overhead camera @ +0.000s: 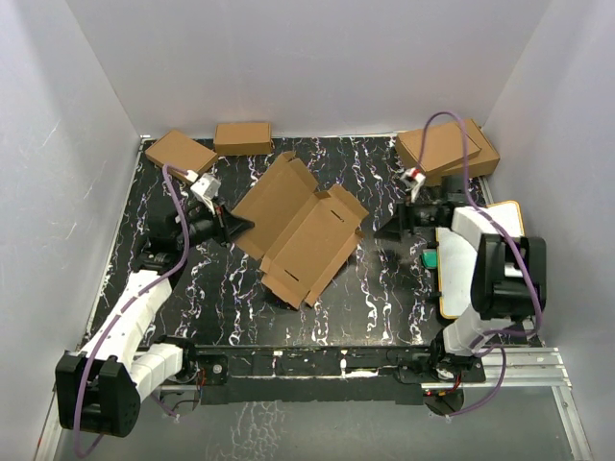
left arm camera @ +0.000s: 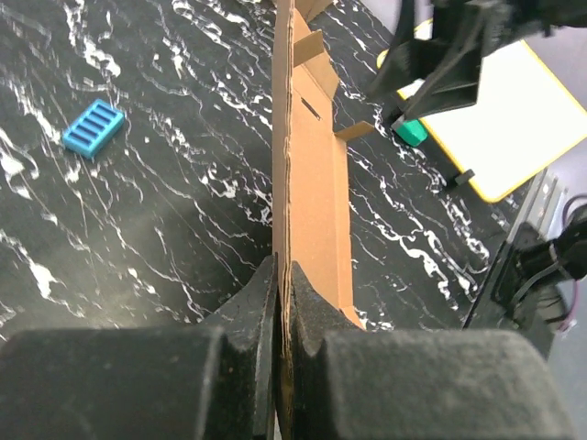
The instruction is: Fold the paper box
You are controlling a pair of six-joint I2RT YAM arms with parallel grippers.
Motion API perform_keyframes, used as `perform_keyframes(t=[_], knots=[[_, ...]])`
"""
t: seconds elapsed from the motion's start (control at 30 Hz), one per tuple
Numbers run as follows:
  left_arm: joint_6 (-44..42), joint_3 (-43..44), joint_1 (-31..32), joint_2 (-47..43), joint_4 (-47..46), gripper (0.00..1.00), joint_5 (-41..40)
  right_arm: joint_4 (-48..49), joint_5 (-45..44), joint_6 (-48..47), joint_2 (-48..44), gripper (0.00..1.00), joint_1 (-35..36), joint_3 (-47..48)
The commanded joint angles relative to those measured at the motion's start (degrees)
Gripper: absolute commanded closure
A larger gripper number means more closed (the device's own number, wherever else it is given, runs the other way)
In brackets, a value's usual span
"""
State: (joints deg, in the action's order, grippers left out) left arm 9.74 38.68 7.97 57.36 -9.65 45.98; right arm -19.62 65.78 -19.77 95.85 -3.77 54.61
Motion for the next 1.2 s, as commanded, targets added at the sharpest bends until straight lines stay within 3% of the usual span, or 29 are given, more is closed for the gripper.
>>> perform_keyframes(t=[0.0,0.1,0.2,0.37,0.43,0.57,0.7,0.97,1.17], knots=[[14.9,-4.3,-0.3,-3.0,-5.5,1.0,-4.9,-2.5,-1.6,-6.5,-10.4,0.27,-6.7,0.1],[20.3,-5.4,-0.3,-3.2,-5.1,1.0,-7.5,7.9,-2.0,3.0,-13.4,0.29,-7.3,-5.8],[23.9,-4.6,-0.3,-1.8,-2.3,1.0,-10.0,19.3,-5.5,12.6,-13.3,0.42,-6.1,-12.3],[30.6,-5.9,-0.3,-0.9,-3.7,1.0,-12.4,23.2,-15.8,21.1,-8.6,0.65,-0.1,-13.5],[31.9,-6.4,-0.3,-1.6,-3.2,1.0,-14.0,26.1,-20.6,26.4,-7.8,0.69,1.6,-14.6],[32.4,-7.0,-0.3,-2.9,-1.5,1.0,-16.6,30.8,-22.8,36.7,-5.3,0.68,3.2,-16.1],[34.1,-8.7,-0.3,-3.5,-2.5,1.0,-18.2,35.4,-16.9,43.7,-0.5,0.54,3.3,-16.6],[36.2,-10.6,0.0,-3.8,-3.3,1.0,-19.7,37.8,-15.1,46.7,3.6,0.4,9.5,-15.3],[34.9,-11.0,0.7,-3.3,1.3,1.0,-23.4,37.1,-17.6,49.2,4.6,0.37,10.5,-14.7]])
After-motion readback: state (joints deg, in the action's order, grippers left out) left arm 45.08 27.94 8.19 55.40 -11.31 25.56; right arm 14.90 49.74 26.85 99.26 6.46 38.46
